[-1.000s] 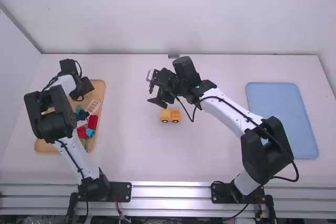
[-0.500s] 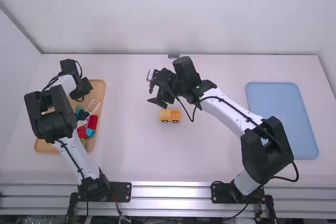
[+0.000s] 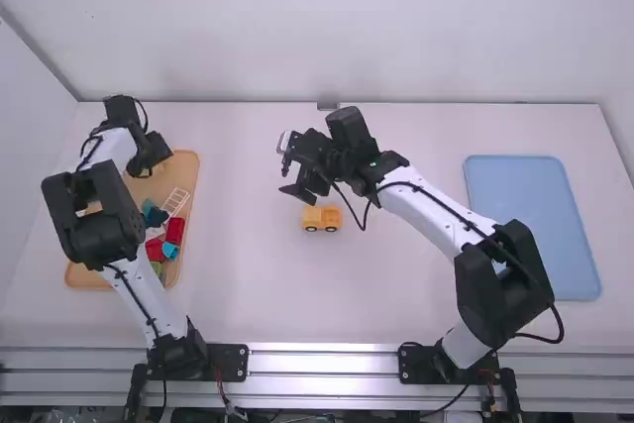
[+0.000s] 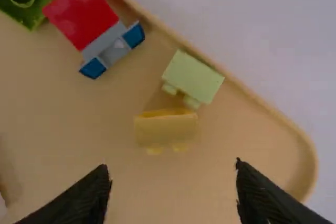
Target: Assemble lego blocks to make yellow taxi
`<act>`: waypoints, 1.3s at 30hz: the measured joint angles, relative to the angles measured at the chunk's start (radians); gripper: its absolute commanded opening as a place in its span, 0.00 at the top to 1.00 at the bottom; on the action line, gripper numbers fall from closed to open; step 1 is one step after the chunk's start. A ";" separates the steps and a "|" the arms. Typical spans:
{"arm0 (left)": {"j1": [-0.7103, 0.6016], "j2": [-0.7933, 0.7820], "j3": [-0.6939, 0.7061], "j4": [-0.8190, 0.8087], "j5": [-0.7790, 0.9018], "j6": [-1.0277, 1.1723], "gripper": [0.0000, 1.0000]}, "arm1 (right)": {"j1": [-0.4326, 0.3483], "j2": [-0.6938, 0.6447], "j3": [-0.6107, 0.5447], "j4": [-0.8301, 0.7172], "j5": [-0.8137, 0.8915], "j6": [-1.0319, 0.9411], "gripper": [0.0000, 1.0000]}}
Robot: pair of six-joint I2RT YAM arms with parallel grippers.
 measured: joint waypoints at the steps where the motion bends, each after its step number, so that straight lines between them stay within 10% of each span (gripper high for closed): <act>1: 0.000 0.000 0.005 0.006 0.000 0.001 0.32 | 0.000 0.000 0.000 0.000 0.000 0.002 0.02; 39: -0.064 0.000 -0.444 0.745 -0.186 -0.025 0.40 | 0.000 0.000 0.000 -0.033 0.000 -0.004 0.01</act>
